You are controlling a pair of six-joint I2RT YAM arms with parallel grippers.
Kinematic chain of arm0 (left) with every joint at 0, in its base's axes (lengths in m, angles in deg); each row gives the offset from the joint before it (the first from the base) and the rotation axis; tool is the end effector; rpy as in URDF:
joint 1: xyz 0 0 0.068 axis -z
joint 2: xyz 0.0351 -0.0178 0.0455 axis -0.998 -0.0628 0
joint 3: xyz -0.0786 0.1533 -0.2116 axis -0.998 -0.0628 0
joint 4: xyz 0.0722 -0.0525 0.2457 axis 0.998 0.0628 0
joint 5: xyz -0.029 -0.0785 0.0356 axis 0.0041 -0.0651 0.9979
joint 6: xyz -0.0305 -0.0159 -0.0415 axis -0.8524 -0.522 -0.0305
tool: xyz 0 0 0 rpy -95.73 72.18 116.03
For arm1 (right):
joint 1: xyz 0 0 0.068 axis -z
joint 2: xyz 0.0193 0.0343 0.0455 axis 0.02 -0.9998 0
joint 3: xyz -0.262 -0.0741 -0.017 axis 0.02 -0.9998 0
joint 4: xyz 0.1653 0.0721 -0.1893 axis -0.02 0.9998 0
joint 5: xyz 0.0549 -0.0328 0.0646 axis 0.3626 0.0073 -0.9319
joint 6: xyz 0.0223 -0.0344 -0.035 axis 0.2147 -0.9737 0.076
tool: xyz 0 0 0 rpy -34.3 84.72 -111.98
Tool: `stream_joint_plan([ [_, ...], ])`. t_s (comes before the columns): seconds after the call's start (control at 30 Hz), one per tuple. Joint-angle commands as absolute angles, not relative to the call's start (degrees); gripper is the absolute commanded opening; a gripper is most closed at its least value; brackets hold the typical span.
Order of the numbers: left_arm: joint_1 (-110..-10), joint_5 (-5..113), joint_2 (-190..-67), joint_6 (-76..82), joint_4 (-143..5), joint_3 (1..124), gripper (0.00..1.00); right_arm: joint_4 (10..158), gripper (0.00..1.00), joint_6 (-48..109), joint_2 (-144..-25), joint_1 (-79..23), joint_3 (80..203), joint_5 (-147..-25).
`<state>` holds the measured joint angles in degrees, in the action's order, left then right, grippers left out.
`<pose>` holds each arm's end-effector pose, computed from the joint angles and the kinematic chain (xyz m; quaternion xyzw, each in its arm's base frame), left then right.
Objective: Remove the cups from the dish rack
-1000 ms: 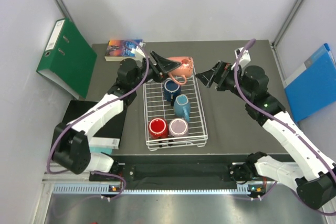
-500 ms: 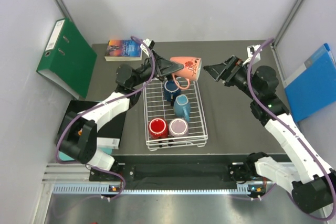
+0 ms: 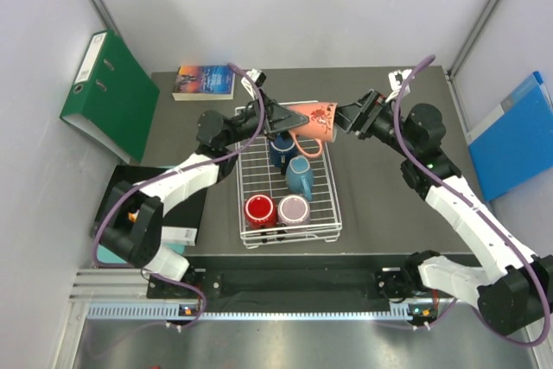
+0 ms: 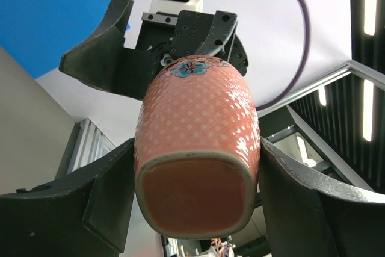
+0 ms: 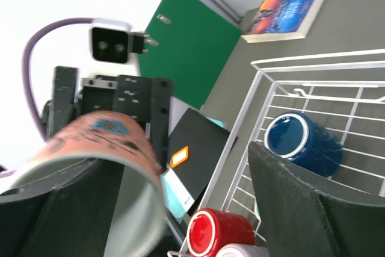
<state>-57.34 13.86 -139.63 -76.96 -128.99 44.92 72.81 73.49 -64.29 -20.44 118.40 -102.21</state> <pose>0.2734 -0.1823 0.3498 0.0692 0.5709 -0.7886 0.2178 0.2251 0.1047 0.3724 0.0164 0.6923 0.5299 0.4896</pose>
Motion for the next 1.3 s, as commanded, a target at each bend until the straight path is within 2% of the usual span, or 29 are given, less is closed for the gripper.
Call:
stream_joint_plan([
  [0.0, -55.4, 13.7, -140.5, -76.8, -135.8, 46.8, 0.0, 71.2, 0.78, 70.8, -65.1, -22.8, 122.4, -102.8],
  [0.03, -55.3, 13.6, -140.8, -76.6, -135.8, 47.0, 0.0, 71.2, 0.75, 70.9, -65.1, -22.9, 122.4, -102.8],
  [0.07, -55.3, 13.6, -140.9, -76.6, -135.8, 47.2, 0.0, 71.1, 0.64, 70.8, -65.0, -23.1, 122.4, -103.0],
  [0.13, -55.3, 13.8, -141.2, -76.2, -135.4, 47.3, 0.0, 71.3, 0.51, 70.4, -64.9, -23.2, 122.6, -103.4],
  [0.17, -55.4, 13.8, -141.4, -76.0, -135.1, 47.4, 0.0, 71.4, 0.36, 70.3, -64.8, -23.4, 122.7, -103.7],
  [0.23, -55.3, 13.8, -142.0, -75.7, -134.9, 47.5, 0.0, 71.7, 0.2, 70.0, -64.7, -23.4, 122.7, -104.5],
  [0.27, -55.4, 13.7, -142.2, -75.7, -134.9, 47.7, 0.0, 72.5, 0.0, 69.8, -64.7, -23.4, 122.9, -104.6],
  [0.4, -55.4, 13.7, -142.9, -73.7, -129.8, 48.5, 0.0, 75.0, 0.0, 68.6, -63.7, -23.4, 123.2, -103.4],
  [0.47, -55.5, 13.6, -142.7, -69.9, -124.4, 49.2, 0.08, 78.1, 0.0, 67.8, -62.8, -23.4, 124.0, -101.8],
  [0.53, -56.1, 14.1, -141.9, -64.9, -116.1, 50.0, 0.28, 80.5, 0.0, 65.8, -62.0, -23.2, 124.9, -98.9],
  [0.57, -56.3, 14.4, -141.7, -63.4, -113.8, 50.2, 0.44, 82.2, 0.0, 65.0, -61.6, -23.3, 125.7, -98.0],
  [0.6, -56.9, 15.2, -141.2, -62.1, -111.7, 50.4, 0.6, 83.0, 0.0, 64.5, -61.4, -23.3, 126.0, -96.5],
  [0.63, -57.4, 15.9, -141.0, -59.8, -106.3, 50.6, 0.87, 83.5, 0.0, 64.2, -60.9, -23.2, 126.6, -95.8],
  [0.7, -59.1, 18.8, -140.5, -57.2, -99.8, 51.2, 0.99, 87.1, 0.0, 62.8, -60.8, -23.2, 128.6, -92.8],
  [0.77, -60.5, 21.4, -140.0, -54.2, -90.2, 51.5, 0.99, 89.6, 0.0, 61.4, -60.8, -23.2, 131.1, -90.5],
  [0.9, -65.4, 31.9, -135.6, -50.4, -74.3, 50.6, 0.99, 99.8, 0.0, 58.3, -61.9, -23.2, 137.2, -78.2],
  [0.97, -65.9, 41.3, -131.2, -48.8, -70.6, 49.7, 0.99, 107.1, 0.0, 55.8, -63.7, -23.2, 141.6, -72.1],
  [1.03, -65.9, 48.2, -129.4, -45.0, -60.5, 51.3, 0.99, 114.1, 0.0, 54.4, -67.0, -22.8, 146.6, -64.4],
  [1.2, -65.9, 52.2, -129.8, -37.5, -38.1, 59.5, 0.99, 128.6, 0.0, 52.0, -78.4, -21.4, 160.8, -51.6],
  [1.27, -65.8, 54.0, -129.9, -35.9, -33.6, 61.3, 0.99, 131.9, 0.0, 52.9, -83.6, -18.7, 166.1, -51.0],
])
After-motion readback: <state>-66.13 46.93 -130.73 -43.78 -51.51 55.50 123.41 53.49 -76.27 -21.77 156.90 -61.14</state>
